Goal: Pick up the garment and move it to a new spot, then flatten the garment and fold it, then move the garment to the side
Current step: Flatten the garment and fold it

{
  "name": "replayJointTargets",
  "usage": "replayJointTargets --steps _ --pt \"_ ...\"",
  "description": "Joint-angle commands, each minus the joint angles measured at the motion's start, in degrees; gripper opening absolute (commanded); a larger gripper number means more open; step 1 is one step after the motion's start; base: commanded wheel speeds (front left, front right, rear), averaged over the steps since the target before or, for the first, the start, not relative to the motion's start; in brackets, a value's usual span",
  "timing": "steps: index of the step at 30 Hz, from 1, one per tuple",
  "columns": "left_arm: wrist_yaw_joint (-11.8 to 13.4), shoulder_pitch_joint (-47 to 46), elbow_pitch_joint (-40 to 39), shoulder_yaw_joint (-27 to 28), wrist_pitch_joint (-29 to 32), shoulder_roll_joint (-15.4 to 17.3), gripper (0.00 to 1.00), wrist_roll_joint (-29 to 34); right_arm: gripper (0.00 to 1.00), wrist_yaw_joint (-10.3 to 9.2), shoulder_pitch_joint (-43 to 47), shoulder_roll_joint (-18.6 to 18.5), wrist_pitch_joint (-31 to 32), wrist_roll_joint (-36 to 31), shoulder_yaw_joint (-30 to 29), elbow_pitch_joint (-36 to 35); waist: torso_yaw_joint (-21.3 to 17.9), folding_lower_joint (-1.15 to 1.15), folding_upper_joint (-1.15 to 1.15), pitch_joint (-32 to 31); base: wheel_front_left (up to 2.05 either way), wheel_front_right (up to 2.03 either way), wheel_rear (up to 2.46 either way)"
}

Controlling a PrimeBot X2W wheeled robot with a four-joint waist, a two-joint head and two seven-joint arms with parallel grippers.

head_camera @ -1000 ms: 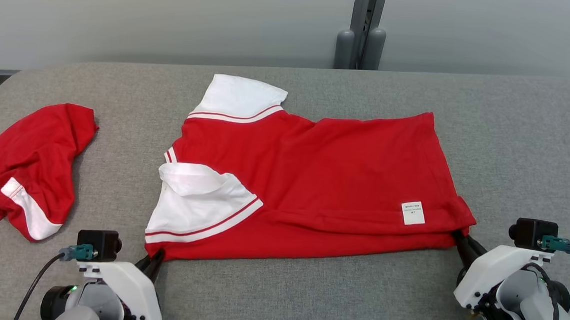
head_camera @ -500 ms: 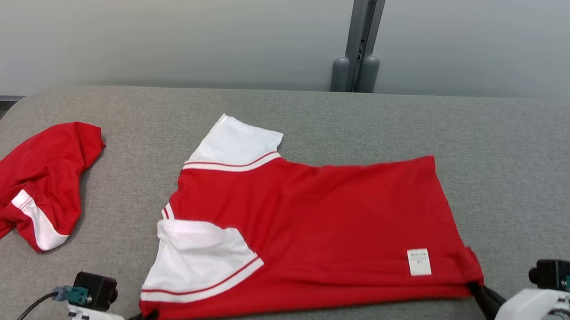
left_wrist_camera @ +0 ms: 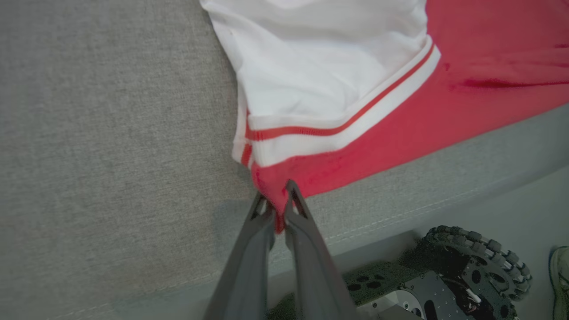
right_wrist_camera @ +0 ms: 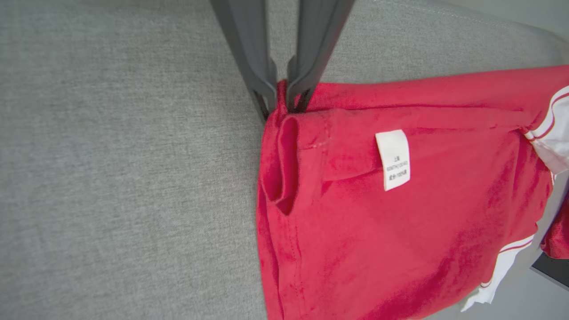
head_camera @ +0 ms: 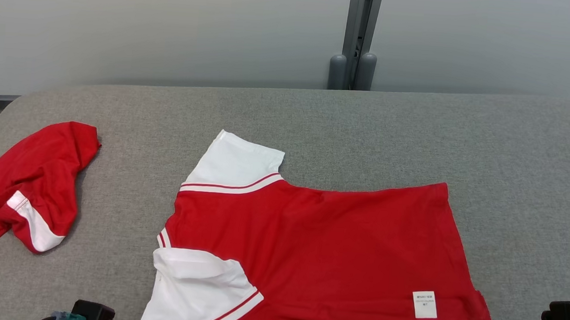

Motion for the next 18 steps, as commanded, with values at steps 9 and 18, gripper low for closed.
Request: replayJointTargets --steps 9,18 --pt "2.27 -0.75 -1.32 1.44 -0.49 2.66 1.00 1.51 1.00 -0.01 4.20 3.94 8.44 -3.51 -6.93 -10.64 -0.27 0.00 0.00 -0.84 0.00 0.00 0.00" --pt "3.89 -8.54 -4.53 4.59 -3.10 4.68 1.00 6.71 1.00 -0.01 -0.82 6.35 4.41 -7.84 -11.51 -18.74 -0.70 0.00 0.00 -0.22 0.00 0.00 0.00"
